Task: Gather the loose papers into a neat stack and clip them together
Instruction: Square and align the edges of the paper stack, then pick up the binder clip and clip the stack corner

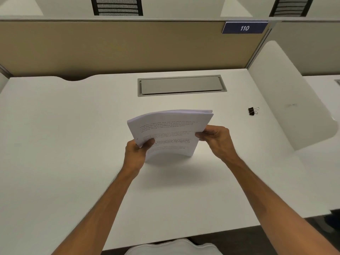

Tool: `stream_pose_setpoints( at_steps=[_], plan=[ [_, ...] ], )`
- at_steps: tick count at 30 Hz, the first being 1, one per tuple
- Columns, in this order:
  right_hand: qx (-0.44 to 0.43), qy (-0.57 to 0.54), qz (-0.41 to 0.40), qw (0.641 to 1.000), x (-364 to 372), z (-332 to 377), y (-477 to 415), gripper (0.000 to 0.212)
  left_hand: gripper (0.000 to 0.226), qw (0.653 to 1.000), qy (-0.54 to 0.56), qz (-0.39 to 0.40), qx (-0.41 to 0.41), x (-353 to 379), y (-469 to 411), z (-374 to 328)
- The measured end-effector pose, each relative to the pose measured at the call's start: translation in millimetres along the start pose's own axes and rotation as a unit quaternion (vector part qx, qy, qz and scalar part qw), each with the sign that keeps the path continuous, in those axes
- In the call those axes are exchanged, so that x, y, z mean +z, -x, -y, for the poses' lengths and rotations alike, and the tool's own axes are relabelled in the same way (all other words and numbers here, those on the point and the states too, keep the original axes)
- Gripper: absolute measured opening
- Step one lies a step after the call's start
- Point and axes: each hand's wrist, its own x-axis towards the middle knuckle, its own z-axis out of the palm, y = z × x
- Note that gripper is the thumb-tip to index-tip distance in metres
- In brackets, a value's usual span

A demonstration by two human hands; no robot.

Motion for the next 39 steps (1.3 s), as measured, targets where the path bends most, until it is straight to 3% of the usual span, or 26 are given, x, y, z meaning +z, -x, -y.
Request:
stream_pose_setpoints(
  at_steps=[4, 7, 15, 26, 32, 39],
  plan=[
    [0.015, 0.010, 0.012, 1.000, -7.7, 7.0, -2.8, 0.039, 0.023, 1.000, -0.021, 0.012, 0.015, -11.4, -3.6, -12.2],
    [0.058, 0.005, 0.059, 0.997, -21.4, 9.7, -5.5, 0.028, 0.016, 0.998, 0.012, 0.035, 0.047, -25.1, -7.3, -27.7],
    [0.132, -0.015, 0.135, 0.982, -39.6, 7.3, 9.9, 0.019, 0.011, 0.997, 0.039, -0.010, 0.059, -27.8, -19.4, -54.2],
    [0.235, -0.007, 0.145, 0.961, -81.0, -13.5, 28.0, 0.020, 0.004, 0.999, -0.008, -0.027, -0.026, 18.0, -34.3, -33.1],
    [0.270, 0.000, 0.138, 0.953, -100.0, -39.4, 19.2, 0.020, 0.009, 0.991, -0.043, -0.081, -0.095, 57.5, -47.1, -12.6],
    [0.301, 0.032, 0.126, 0.945, -117.8, -74.4, 8.1, 0.022, 0.010, 0.981, -0.080, -0.143, -0.106, 105.3, -55.5, 7.1]
  ],
)
